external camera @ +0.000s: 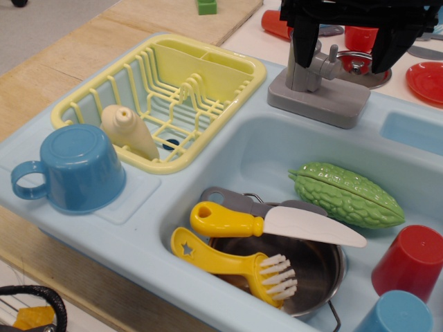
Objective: Turn lever vertical to front
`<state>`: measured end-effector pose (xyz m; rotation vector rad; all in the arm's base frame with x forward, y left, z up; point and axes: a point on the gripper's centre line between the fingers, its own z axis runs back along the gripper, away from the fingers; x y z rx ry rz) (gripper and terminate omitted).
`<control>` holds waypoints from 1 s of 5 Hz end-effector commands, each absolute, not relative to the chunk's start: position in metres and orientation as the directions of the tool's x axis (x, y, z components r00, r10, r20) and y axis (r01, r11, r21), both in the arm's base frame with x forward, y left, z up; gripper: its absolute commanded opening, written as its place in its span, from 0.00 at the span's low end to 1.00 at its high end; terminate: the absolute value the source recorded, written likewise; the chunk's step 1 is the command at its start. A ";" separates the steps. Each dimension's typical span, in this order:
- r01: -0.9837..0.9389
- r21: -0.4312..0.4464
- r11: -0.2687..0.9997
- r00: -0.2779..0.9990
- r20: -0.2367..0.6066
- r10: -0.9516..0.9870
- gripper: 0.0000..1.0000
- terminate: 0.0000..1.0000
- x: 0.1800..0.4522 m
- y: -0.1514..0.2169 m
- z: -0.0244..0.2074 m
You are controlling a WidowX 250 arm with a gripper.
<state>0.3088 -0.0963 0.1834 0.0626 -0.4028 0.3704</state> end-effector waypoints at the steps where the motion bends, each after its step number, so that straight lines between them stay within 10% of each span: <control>1: -0.364 -0.013 0.931 0.854 0.394 0.340 1.00 0.00 0.309 -0.096 0.183; 5: -0.251 0.002 0.968 0.864 0.451 0.223 1.00 0.00 0.335 -0.096 0.187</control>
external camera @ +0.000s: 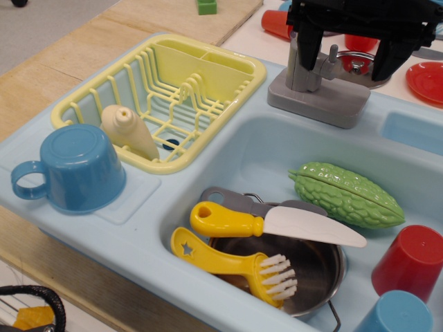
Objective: Turn lever vertical to front
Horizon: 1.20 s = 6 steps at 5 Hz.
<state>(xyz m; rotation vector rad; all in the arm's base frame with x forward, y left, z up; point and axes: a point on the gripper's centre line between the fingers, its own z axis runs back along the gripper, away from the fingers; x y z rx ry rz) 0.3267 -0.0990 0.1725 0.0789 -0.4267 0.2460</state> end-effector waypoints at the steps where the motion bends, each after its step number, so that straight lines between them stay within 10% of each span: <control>1: -0.229 0.007 0.973 0.864 0.463 0.200 1.00 0.00 0.341 -0.096 0.188; 2: -0.246 -0.001 0.969 0.865 0.452 0.219 0.00 0.00 0.344 -0.095 0.185; 6: -0.329 -0.013 0.944 0.857 0.417 0.304 0.00 0.00 0.320 -0.091 0.176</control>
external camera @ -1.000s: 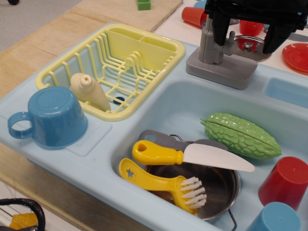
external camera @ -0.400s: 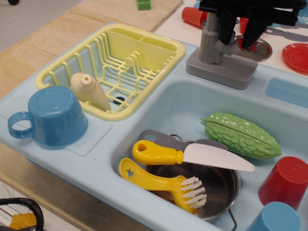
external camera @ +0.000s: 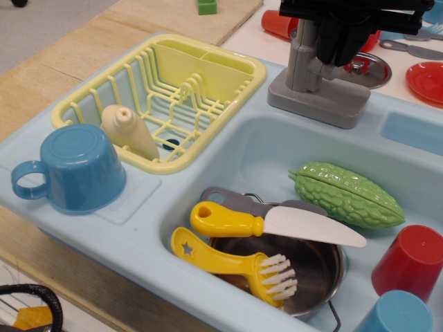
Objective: Turn lever vertical to front
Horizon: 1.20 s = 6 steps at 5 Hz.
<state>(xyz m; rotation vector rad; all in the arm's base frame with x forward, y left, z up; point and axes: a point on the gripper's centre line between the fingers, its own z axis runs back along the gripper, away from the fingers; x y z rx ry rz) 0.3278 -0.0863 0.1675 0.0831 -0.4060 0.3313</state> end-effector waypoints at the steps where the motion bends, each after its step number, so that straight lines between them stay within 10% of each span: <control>1: -0.368 -0.025 0.929 0.851 0.394 0.348 0.00 0.00 0.308 -0.090 0.172; 6: -0.526 -0.098 0.845 0.808 0.252 0.532 0.00 0.00 0.261 -0.079 0.140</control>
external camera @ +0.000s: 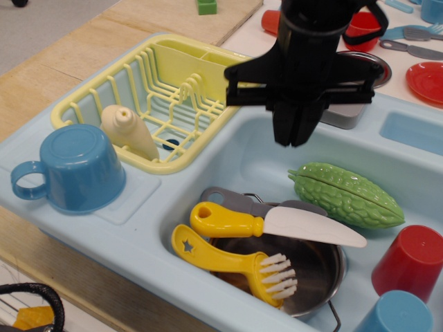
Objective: Turn lever vertical to front
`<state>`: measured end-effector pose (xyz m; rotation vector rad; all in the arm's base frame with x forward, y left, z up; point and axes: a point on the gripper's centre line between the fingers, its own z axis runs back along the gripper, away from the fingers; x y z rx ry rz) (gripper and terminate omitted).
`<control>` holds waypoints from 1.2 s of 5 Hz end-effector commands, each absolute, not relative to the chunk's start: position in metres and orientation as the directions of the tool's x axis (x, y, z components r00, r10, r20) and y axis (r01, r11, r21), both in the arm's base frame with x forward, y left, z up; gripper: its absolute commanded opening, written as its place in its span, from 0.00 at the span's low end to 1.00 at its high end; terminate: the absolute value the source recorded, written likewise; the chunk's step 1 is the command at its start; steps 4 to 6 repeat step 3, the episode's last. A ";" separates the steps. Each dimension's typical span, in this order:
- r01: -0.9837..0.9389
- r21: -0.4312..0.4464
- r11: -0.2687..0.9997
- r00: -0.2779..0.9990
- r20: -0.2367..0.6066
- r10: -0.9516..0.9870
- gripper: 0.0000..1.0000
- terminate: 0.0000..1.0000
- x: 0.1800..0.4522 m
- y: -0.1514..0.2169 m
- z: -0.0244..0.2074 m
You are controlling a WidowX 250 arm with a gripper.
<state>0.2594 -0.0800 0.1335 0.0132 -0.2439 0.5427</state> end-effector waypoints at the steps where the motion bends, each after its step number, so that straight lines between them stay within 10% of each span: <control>1: -0.552 -0.071 0.831 0.808 0.203 0.554 0.00 0.00 0.260 -0.079 0.149; 2: -0.552 -0.071 0.831 0.808 0.203 0.554 1.00 0.00 0.260 -0.079 0.149; 3: -0.552 -0.071 0.831 0.808 0.203 0.554 1.00 1.00 0.260 -0.079 0.149; 6: -0.552 -0.071 0.831 0.808 0.203 0.554 1.00 1.00 0.260 -0.079 0.149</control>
